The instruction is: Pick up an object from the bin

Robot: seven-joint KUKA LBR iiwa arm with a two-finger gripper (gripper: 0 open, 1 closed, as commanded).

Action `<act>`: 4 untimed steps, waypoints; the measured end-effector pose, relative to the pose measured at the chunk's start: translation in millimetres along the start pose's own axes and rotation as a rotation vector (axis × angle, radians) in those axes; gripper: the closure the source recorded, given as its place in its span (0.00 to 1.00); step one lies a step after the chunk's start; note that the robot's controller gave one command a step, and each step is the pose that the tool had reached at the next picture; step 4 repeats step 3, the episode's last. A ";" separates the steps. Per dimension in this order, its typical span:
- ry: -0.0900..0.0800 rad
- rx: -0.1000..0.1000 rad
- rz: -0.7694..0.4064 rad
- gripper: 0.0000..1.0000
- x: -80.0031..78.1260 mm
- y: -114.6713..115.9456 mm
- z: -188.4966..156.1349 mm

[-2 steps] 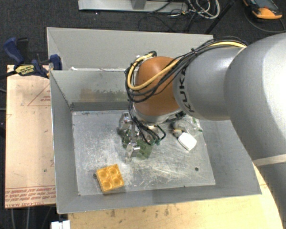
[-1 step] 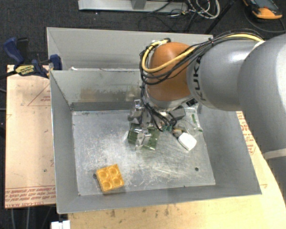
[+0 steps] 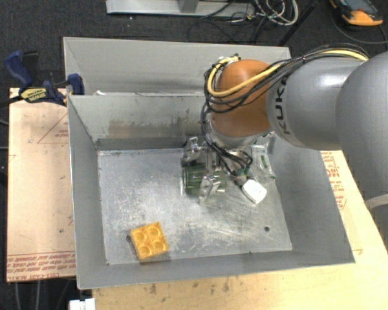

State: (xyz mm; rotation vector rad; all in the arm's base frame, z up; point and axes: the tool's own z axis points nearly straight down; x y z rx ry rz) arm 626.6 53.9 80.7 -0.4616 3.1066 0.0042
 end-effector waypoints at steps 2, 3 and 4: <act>-0.018 -0.003 0.292 1.00 21.2 -17.7 1.2; -0.006 0.004 0.120 1.00 53.2 -38.3 -143.8; -0.006 0.004 0.120 1.00 53.2 -38.3 -143.8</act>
Offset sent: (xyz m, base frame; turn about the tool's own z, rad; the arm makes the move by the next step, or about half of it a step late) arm 0.0000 0.0000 0.0000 0.0000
